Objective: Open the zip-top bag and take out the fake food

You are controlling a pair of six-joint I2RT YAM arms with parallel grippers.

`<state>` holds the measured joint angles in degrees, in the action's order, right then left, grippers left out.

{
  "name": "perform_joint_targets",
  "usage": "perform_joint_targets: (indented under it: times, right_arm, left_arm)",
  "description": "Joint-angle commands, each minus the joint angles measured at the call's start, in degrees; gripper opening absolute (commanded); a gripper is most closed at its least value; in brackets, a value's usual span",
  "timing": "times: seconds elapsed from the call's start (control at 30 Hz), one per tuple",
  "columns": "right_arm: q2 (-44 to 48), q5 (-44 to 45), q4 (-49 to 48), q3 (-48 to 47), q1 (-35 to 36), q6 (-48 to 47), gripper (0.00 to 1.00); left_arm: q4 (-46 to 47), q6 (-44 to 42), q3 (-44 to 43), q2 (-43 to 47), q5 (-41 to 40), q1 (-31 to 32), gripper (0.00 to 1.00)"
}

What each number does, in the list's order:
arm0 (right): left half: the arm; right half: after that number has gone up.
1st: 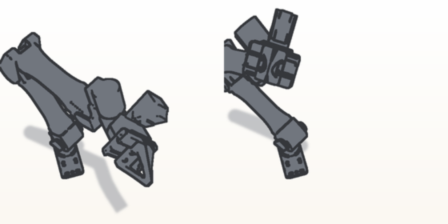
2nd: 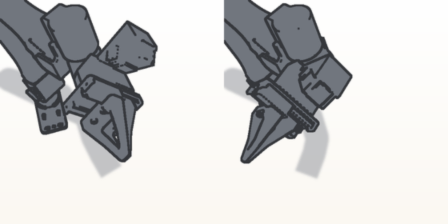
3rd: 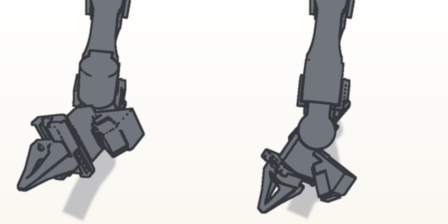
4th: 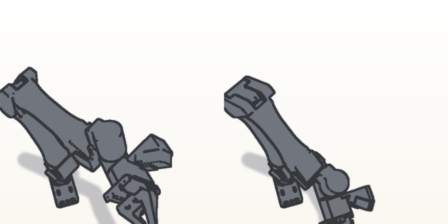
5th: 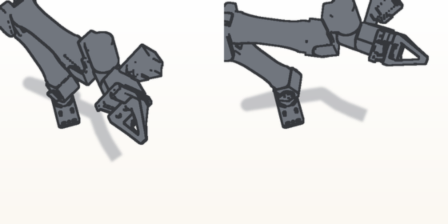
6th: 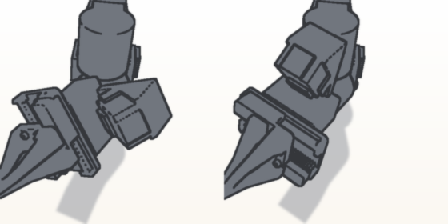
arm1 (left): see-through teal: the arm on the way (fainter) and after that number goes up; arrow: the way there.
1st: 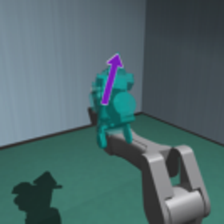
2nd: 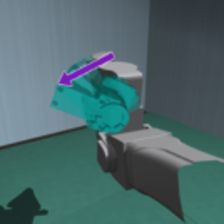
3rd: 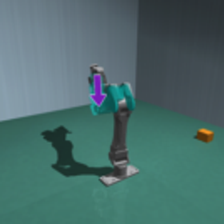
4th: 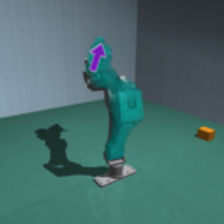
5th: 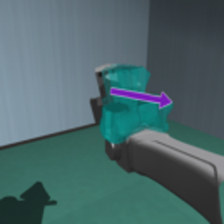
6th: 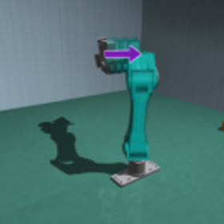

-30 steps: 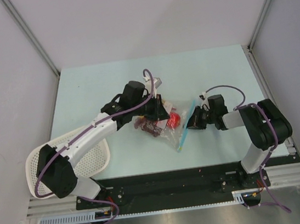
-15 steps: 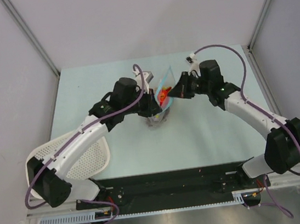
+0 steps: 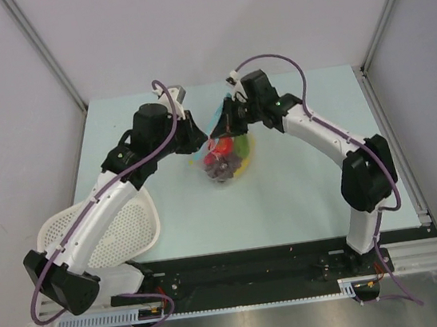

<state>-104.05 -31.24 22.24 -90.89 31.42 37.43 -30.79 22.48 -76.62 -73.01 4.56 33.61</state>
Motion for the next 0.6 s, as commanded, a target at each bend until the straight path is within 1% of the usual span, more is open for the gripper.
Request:
perform_joint_targets:
  times: [0.0,0.03,0.07,0.17,0.27,0.3,0.37,0.4,0.47,0.5,0.57]
  right_arm:
    - [-5.0,-1.4,9.2,-17.4,3.1,-2.4,0.00]
    - [-8.1,-1.2,12.1,-20.1,3.5,-2.6,0.00]
    - [-9.3,-1.1,13.3,-25.5,4.0,-3.0,0.00]
    - [-13.5,-1.4,16.3,-30.5,5.1,-3.5,0.00]
    - [-14.9,-2.4,15.7,-30.4,5.6,-3.2,0.00]
    - [-15.0,-2.6,15.6,-29.8,5.8,-3.4,0.00]
    - [-15.4,-3.4,15.4,-29.3,6.1,-3.8,0.00]
    - [-15.4,-3.7,15.2,-28.6,6.1,-3.9,0.00]
    - [-15.4,-5.0,14.2,-28.3,6.3,-3.9,0.00]
    - [-15.4,-5.1,14.1,-28.3,6.4,-3.9,0.00]
    - [-15.7,-5.6,13.9,-28.8,6.5,-3.2,0.00]
  left_arm:
    - [-0.4,1.3,-2.3,2.3,-3.8,-1.1,0.22]
    - [-0.5,1.8,-1.3,3.0,-4.5,-1.1,0.22]
    - [-0.4,2.2,-0.5,4.5,-6.9,-1.1,0.23]
    - [0.8,2.6,2.9,7.6,-8.8,-1.3,0.24]
    - [-0.6,2.3,4.1,9.1,-10.0,-2.5,0.25]
    - [-0.9,2.5,4.4,10.1,-9.8,-3.8,0.25]
    - [-0.4,2.5,5.7,11.0,-8.3,-5.3,0.25]
    - [0.4,2.6,6.2,11.2,-6.0,-7.0,0.25]
    - [0.6,2.2,6.9,10.6,-5.1,-8.3,0.24]
    - [0.0,1.6,6.8,9.0,-2.0,-9.2,0.23]
    - [-0.6,0.8,5.6,6.9,-1.4,-9.6,0.20]
